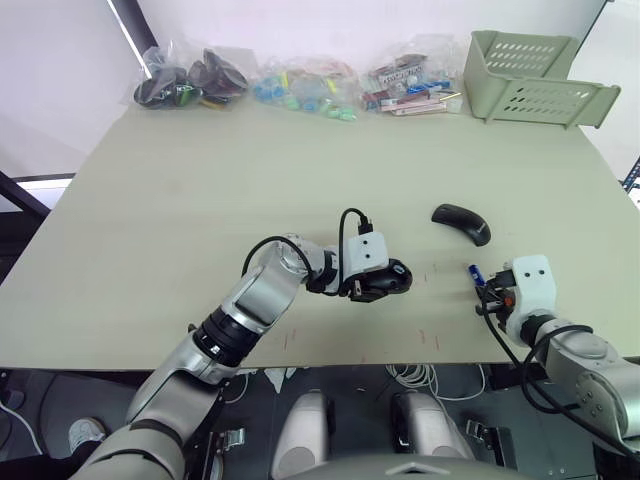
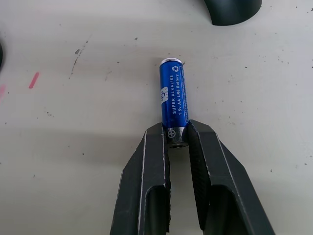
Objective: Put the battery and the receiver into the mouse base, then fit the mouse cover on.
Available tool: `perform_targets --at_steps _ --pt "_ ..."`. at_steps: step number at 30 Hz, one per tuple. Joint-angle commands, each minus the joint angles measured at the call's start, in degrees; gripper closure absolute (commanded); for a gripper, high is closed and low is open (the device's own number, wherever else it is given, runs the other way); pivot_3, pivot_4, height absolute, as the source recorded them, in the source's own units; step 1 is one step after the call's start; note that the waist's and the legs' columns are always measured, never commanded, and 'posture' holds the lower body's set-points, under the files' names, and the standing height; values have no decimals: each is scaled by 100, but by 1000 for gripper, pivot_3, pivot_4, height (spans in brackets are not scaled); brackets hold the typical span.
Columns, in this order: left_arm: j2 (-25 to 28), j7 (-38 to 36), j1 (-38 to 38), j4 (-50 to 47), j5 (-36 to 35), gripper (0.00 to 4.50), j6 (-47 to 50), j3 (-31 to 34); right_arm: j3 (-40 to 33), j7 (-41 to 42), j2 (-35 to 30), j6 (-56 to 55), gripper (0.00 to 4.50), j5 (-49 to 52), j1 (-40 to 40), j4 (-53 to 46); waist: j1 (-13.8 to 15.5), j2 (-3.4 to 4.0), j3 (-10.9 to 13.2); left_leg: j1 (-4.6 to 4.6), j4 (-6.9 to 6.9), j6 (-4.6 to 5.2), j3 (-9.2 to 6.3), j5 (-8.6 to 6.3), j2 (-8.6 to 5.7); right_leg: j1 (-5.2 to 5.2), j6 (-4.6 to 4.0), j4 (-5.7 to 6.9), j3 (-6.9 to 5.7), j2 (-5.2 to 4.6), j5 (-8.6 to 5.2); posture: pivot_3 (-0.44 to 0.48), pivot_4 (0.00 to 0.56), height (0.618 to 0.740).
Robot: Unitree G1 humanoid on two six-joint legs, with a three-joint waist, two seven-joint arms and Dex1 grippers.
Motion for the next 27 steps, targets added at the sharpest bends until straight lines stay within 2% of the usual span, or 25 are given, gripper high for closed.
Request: perform_targets --at_steps 1,3,7,9,11,14,19,27 --pt "66 -87 130 20 42 1572 88 -214 -116 240 -247 31 4473 38 15 -308 -3 0 0 0 0 0 0 0 0 0 0 0 0 0 0 0 150 740" --pt "66 -87 125 35 43 1572 84 -211 -68 398 -437 197 4473 129 -33 -469 -10 0 0 0 0 0 0 0 0 0 0 -1 0 0 0 0 150 740" --pt "61 -90 109 74 49 1572 58 -216 -475 518 -268 1245 4473 847 -552 -914 -35 1 0 0 -1 0 -2 0 0 0 0 -1 0 1 0 0 150 740" --pt "36 -89 82 132 63 1572 30 -239 -259 756 -502 2520 4473 1220 -1448 -987 -25 0 2 -1 -1 0 -4 0 1 0 0 -1 -2 0 0 0 150 740" --pt "24 -103 55 167 82 1572 11 -261 -170 872 -498 3115 4473 1519 -1951 -835 -49 11 2 -5 -1 0 -2 0 0 -1 -1 -7 -2 -3 2 0 150 740" --pt "23 -131 37 190 99 1572 8 -279 144 805 -901 3165 4473 1657 -2138 -604 8 8 2 -3 -1 1 -7 0 -1 0 -5 -5 -6 -3 3 0 150 740" --pt "22 -149 16 254 139 1572 16 -333 1024 829 -1684 3165 4473 2172 -3032 26 -45 13 4 -8 -3 4 -2 -2 -5 0 -19 -13 -5 -10 11 0 150 740" --pt "32 -141 26 275 140 1572 27 -330 1363 455 -1602 3165 4473 3432 -4003 916 -35 10 4 -8 -3 5 -6 -2 -5 1 -16 -12 -8 -10 11 0 150 740"
